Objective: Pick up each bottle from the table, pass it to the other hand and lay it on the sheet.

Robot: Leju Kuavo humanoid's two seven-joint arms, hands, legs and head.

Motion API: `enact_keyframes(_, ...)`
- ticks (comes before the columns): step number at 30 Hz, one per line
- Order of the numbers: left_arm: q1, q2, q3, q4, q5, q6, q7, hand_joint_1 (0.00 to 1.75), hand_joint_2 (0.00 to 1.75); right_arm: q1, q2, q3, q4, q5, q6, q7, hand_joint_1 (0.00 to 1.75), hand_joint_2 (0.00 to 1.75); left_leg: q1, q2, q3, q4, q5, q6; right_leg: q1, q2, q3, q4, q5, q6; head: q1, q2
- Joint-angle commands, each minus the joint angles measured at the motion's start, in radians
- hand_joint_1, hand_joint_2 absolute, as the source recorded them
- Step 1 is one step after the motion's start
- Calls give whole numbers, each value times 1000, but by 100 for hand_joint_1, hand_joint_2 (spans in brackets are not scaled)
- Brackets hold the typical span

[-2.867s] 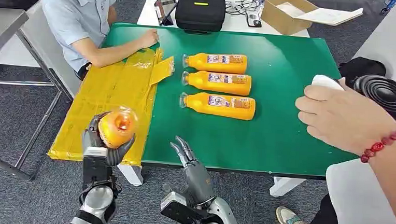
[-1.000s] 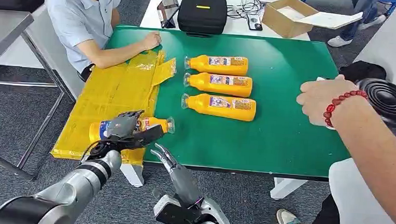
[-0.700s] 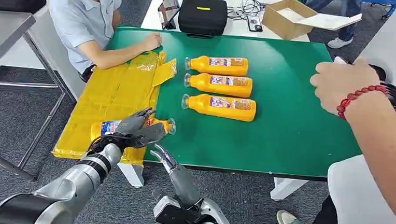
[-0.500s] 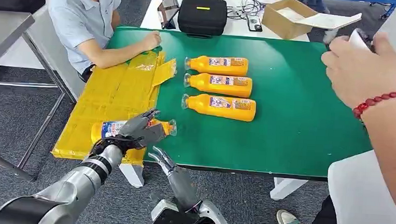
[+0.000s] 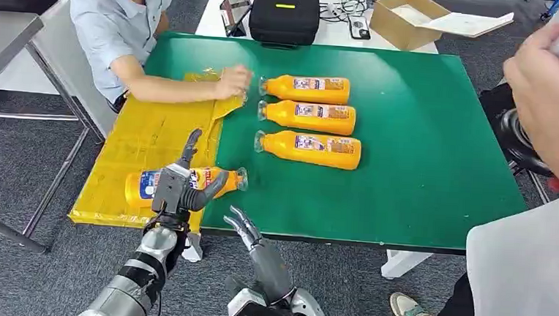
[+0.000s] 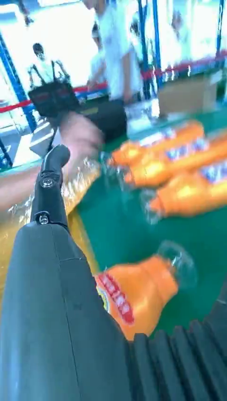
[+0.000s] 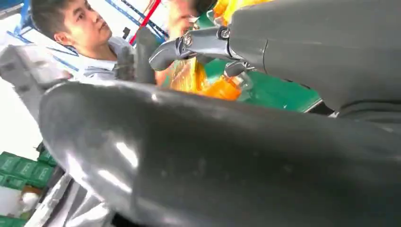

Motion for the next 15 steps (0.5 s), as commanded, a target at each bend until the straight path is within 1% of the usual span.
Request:
enact_keyframes(1, 88, 25, -82, -237, 105, -5, -18, 0, 175, 8, -49, 16, -40, -2, -31, -1, 0, 175, 1, 2, 1, 0, -1, -1, 1, 2, 1, -1, 0, -1, 0, 0)
enact_keyframes(3, 141, 37, -100, -329, 128, 0, -16, 0, 175, 25, -56, 9, -78, -10, -54, -1, 0, 175, 1, 3, 1, 0, -1, 0, 1, 2, 0, -1, 0, -1, 0, 0)
enact_keyframes(5, 162, 47, -109, -358, 136, 3, -13, 0, 175, 29, -64, 9, -87, -12, -56, -1, 0, 175, 1, 2, 0, 0, -1, 0, 0, 2, 0, 0, 0, -1, 0, 0)
enact_keyframes(7, 202, 61, -114, -416, 149, 22, -16, 0, 175, 51, -60, -20, -133, -24, -112, -1, 0, 175, 2, 4, 2, 0, -2, -1, 1, 3, 2, -1, -1, -2, 0, 0)
enact_keyframes(8, 260, 77, -105, -481, 147, 61, -19, 0, 175, 68, -58, -47, -163, -38, -154, -1, 0, 175, 1, 3, 2, 0, -2, -1, 1, 3, 1, -1, -1, -2, 0, 0)
enact_keyframes(9, 317, 92, -96, -543, 133, 94, -20, 0, 175, 82, -57, -77, -185, -44, -176, -1, 0, 0, 1, 5, 3, 0, -3, -1, 1, 4, 2, 0, -1, -2, 0, 0)
enact_keyframes(10, 403, 93, -58, -621, 84, 185, -43, 0, 175, 119, -35, -151, -232, 22, -298, -1, 0, 0, 1, 6, 2, -1, -3, -1, 0, 6, 1, -1, -1, -2, 0, 0)
enact_keyframes(11, 449, 95, -43, -664, 77, 204, -49, 0, 175, 128, -43, -182, -256, 57, -334, 11, 0, 0, 1, 7, 3, -1, -3, -1, 1, 7, 2, -1, -1, -2, 0, 0)
enact_keyframes(12, 475, 94, -37, -687, 74, 215, -51, 0, 175, 132, -52, -209, -272, 72, -335, 21, 0, 175, 0, 8, 2, -1, -3, -1, 0, 7, 0, -1, -1, -2, 0, 0)
enact_keyframes(13, 489, 87, -31, -698, 55, 243, -63, 0, 175, 134, -58, -246, -269, 127, -372, 46, 0, 175, 1, 10, 4, -1, -5, -2, 1, 9, 1, -1, -1, -2, 0, 0)
enact_keyframes(14, 502, 69, -30, -706, 29, 281, -81, 0, 175, 132, -68, -297, -258, 190, -409, 79, 0, 175, 0, 7, 1, -1, -4, -1, 0, 6, -1, -1, -1, -1, 0, 0)
enact_keyframes(15, 505, 66, -39, -708, 20, 292, -84, 0, 175, 131, -75, -324, -251, 192, -403, 79, 0, 175, 1, 7, 1, 0, -5, -2, 1, 6, 0, 0, -2, -2, 0, 0)
